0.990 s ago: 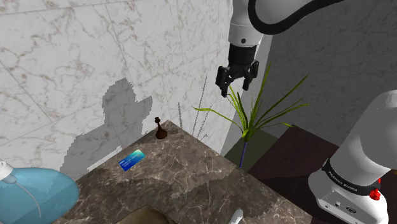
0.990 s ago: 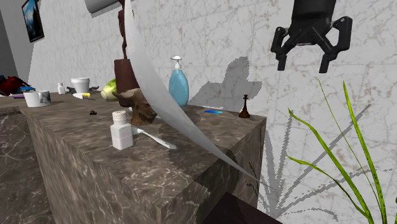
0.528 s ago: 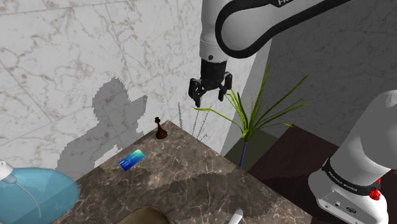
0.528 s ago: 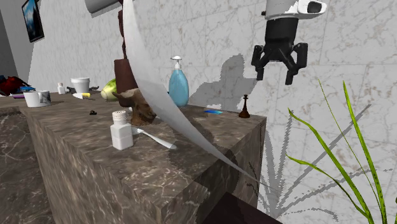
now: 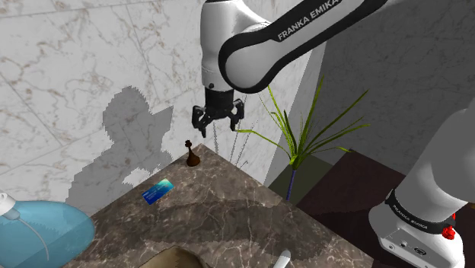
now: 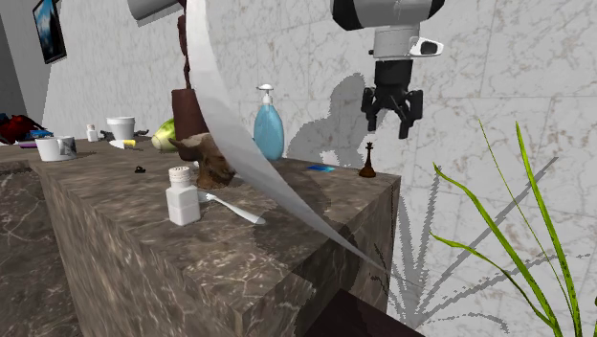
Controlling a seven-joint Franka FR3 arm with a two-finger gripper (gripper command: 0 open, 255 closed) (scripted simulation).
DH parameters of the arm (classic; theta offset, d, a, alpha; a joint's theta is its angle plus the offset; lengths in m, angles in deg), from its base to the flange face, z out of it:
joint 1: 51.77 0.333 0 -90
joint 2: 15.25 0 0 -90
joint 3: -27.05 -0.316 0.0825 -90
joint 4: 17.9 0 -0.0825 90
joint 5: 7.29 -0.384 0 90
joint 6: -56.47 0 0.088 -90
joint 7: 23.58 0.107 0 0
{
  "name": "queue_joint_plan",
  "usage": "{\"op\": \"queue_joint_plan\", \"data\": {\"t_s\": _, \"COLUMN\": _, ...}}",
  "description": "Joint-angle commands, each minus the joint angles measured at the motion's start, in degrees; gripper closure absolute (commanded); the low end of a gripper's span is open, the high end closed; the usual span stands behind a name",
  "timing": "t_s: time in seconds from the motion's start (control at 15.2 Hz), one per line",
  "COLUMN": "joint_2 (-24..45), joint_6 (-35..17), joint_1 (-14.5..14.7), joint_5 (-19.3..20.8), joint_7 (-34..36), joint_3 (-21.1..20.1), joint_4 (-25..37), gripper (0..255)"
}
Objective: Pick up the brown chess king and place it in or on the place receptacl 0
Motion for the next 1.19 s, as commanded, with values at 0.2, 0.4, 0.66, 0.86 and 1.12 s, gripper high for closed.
{"op": "queue_joint_plan", "data": {"t_s": 0.2, "joint_2": 11.4, "joint_6": -1.8, "joint_1": 2.7, "joint_5": 8.7, "joint_7": 9.7, "joint_3": -0.9, "joint_4": 9.9, "gripper": 0}}
{"op": "queue_joint_plan", "data": {"t_s": 0.4, "joint_2": 17.5, "joint_6": -1.7, "joint_1": 5.3, "joint_5": 13.0, "joint_7": 14.0, "joint_3": 0.0, "joint_4": 16.3, "gripper": 0}}
{"op": "queue_joint_plan", "data": {"t_s": 0.66, "joint_2": 19.7, "joint_6": -3.8, "joint_1": 5.9, "joint_5": 14.3, "joint_7": 14.9, "joint_3": 0.7, "joint_4": 16.1, "gripper": 0}}
{"op": "queue_joint_plan", "data": {"t_s": 0.86, "joint_2": 21.4, "joint_6": -5.4, "joint_1": 6.3, "joint_5": 15.4, "joint_7": 15.6, "joint_3": 1.2, "joint_4": 16.0, "gripper": 0}}
{"op": "queue_joint_plan", "data": {"t_s": 1.12, "joint_2": 21.7, "joint_6": -5.7, "joint_1": 6.4, "joint_5": 15.6, "joint_7": 15.7, "joint_3": 1.3, "joint_4": 16.0, "gripper": 0}}
